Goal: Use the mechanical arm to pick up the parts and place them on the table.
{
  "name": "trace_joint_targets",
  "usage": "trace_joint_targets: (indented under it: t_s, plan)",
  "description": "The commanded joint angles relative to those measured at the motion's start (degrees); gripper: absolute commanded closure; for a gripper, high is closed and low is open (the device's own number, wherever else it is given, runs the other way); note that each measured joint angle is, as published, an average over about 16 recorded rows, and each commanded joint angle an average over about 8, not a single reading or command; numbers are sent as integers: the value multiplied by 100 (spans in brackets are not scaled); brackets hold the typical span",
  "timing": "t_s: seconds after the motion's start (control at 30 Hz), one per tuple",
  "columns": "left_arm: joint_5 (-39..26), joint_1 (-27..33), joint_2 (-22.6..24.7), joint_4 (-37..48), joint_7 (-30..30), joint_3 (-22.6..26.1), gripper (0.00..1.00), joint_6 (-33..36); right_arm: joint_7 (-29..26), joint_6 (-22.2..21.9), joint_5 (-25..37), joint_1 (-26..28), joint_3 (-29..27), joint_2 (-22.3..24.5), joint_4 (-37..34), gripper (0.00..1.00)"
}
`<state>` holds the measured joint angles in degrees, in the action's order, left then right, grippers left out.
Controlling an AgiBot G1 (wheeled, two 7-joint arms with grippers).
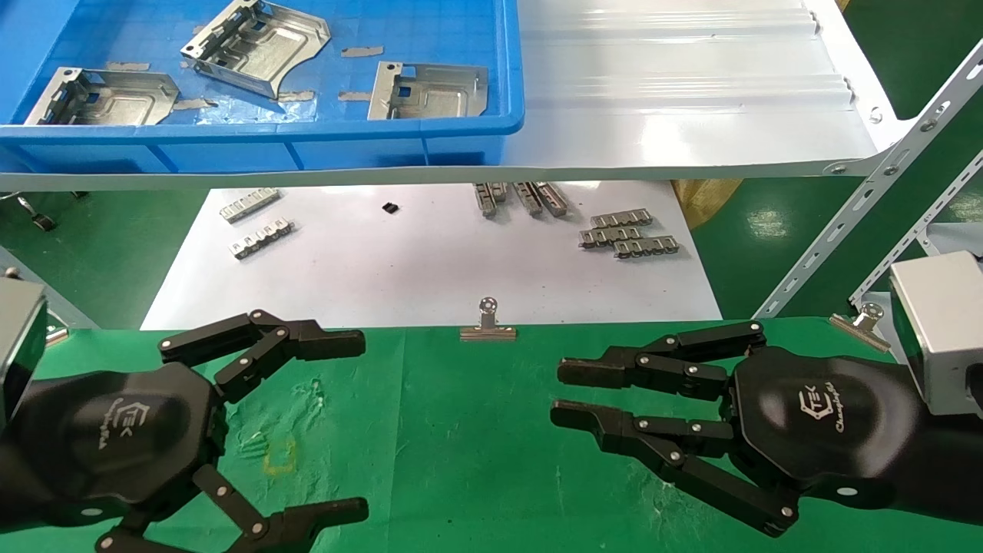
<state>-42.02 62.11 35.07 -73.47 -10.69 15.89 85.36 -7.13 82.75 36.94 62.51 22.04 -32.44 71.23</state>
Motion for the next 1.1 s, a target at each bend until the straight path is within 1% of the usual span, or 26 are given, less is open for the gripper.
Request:
trace_joint_targets:
  t_s: [0.03, 0.13, 0.2, 0.3, 0.4, 0.5, 0.67, 0.8, 0.93, 0.97, 1.0, 1.1]
  plan:
    - [12, -22, -3, -3, -5, 3, 0, 13, 0, 0, 0, 0, 0, 0, 0, 100]
    - [-42, 115, 12, 14, 3, -20, 0, -70, 0, 0, 0, 0, 0, 0, 0, 100]
    - [-134, 316, 48, 65, 4, -33, 0, -175, 0, 0, 0, 0, 0, 0, 0, 100]
    - [-384, 827, 183, 284, 8, -23, 0, -405, 0, 0, 0, 0, 0, 0, 0, 100]
    - [-773, 1549, 445, 745, 11, 80, 0, -637, 0, 0, 0, 0, 0, 0, 0, 100]
    - [-1319, 2388, 835, 1473, 57, 306, 0, -849, 0, 0, 0, 0, 0, 0, 0, 100]
    - [-2335, 3720, 1576, 3095, 275, 783, 0, -1245, 0, 0, 0, 0, 0, 0, 0, 100]
    - [-2955, 4493, 2085, 4370, 533, 1050, 0, -1788, 0, 0, 0, 0, 0, 0, 0, 100]
    - [-3453, 5010, 2552, 5434, 725, 1255, 0, -2660, 0, 0, 0, 0, 0, 0, 0, 99]
    - [-3563, 5105, 2664, 5662, 756, 1303, 0, -2901, 0, 0, 0, 0, 0, 0, 0, 90]
    - [-3665, 5186, 2767, 5862, 781, 1350, 3, -3132, 0, 0, 0, 0, 0, 0, 0, 77]
    - [-3924, 5375, 3035, 6358, 838, 1481, 39, -3736, 0, 0, 0, 0, 1, 0, 0, 40]
